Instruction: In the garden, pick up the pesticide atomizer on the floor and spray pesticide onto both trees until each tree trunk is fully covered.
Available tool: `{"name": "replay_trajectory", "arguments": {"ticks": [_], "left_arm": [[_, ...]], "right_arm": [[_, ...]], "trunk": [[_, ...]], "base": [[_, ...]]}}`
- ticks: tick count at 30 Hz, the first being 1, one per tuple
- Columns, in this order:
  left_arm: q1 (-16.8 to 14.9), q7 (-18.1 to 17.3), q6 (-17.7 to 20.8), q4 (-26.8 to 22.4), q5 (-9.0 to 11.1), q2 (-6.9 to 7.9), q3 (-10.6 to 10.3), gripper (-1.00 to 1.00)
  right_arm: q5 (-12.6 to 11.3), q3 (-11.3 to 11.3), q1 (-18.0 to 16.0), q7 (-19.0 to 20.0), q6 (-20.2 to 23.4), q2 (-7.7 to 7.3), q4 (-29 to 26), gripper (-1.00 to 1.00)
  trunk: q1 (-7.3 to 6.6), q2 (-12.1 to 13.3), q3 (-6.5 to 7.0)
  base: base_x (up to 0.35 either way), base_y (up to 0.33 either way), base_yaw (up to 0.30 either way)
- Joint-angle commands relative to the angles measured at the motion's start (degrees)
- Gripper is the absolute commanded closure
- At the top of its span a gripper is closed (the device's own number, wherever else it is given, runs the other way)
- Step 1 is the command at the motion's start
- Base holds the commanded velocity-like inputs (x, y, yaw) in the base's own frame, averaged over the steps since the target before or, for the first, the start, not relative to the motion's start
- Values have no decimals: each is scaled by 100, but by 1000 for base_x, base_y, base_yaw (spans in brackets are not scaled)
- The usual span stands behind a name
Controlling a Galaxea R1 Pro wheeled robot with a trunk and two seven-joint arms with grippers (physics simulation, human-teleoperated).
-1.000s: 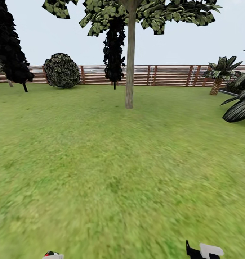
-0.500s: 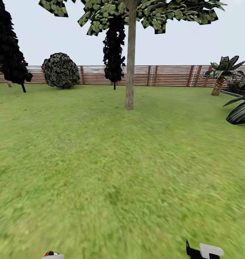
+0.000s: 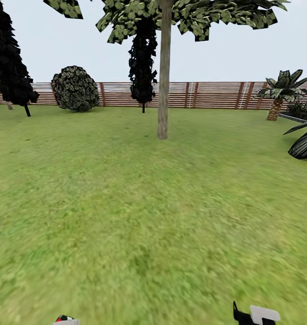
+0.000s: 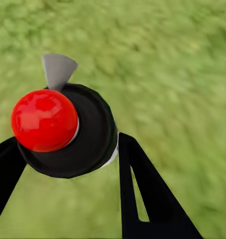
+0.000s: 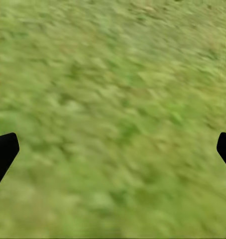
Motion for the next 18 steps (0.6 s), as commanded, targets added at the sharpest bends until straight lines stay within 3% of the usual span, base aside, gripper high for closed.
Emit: {"name": "replay_trajectory", "arguments": {"ticks": [1,18], "left_arm": [[-3,57,-16,3,14,0,-17,100],[-3,57,-16,3,12,0,-18,100]], "right_arm": [[27,-5,-4,-17,-15,3,4,-100],[27,-6,-4,-17,-15,2,5,-100]], "trunk": [[2,-2,-5],[2,-2,-5]], "base": [[337,0,0],[337,0,0]]}}
